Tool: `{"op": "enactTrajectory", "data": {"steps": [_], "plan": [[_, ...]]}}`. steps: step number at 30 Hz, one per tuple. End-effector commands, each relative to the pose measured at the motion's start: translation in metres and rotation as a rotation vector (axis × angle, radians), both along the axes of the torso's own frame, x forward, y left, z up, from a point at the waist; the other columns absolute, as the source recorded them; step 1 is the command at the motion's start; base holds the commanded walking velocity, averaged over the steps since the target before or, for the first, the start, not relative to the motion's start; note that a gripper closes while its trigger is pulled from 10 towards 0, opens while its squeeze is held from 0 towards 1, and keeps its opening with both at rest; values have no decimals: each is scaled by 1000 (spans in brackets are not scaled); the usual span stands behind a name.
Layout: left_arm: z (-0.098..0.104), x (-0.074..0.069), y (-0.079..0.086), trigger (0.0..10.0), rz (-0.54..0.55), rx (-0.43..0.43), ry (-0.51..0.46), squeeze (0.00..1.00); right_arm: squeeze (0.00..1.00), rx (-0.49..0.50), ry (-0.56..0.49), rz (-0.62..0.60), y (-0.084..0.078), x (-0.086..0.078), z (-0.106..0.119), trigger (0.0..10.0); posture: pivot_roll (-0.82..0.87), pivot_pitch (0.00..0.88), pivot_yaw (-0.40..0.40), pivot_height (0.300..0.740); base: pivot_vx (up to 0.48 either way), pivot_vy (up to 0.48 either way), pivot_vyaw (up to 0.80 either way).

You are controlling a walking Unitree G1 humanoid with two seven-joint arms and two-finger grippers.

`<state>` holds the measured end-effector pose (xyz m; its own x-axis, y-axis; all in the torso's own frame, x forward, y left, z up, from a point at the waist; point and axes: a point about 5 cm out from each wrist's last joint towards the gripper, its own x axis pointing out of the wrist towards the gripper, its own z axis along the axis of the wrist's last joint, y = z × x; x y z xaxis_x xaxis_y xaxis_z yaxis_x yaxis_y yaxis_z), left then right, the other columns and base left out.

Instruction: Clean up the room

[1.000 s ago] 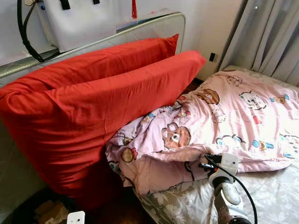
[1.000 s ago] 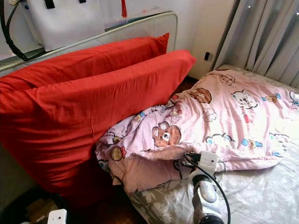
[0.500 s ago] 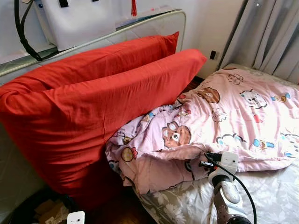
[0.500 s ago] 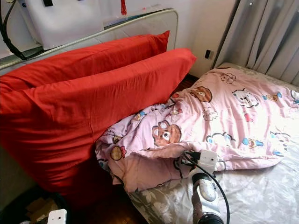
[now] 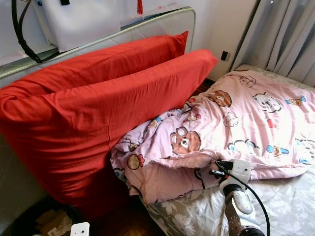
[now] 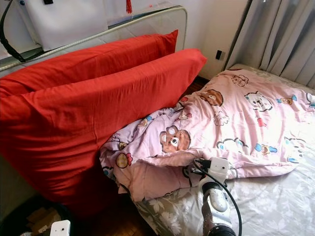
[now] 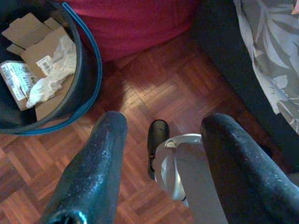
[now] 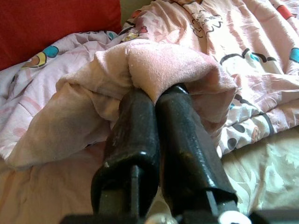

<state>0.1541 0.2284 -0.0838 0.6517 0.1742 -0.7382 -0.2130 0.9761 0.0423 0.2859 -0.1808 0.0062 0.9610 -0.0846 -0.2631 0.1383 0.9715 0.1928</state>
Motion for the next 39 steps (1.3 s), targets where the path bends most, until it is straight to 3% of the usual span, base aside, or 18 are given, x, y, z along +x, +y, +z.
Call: {"op": "enactTrajectory", "data": {"steps": [1,21,39], "plan": [[-4,-6,-1,10000,8,-8,34,0,0,-3,-13,-9,-1,1,2,10000,38,89,-34,740,-262,0,0],[-4,-6,-3,10000,5,-9,36,0,0,-7,-17,-19,-3,2,3,10000,40,88,-34,740,-271,0,0],[-4,-6,-3,10000,4,-10,37,0,0,-18,-92,-47,-7,13,19,10000,41,88,-34,740,-274,0,0]]}}
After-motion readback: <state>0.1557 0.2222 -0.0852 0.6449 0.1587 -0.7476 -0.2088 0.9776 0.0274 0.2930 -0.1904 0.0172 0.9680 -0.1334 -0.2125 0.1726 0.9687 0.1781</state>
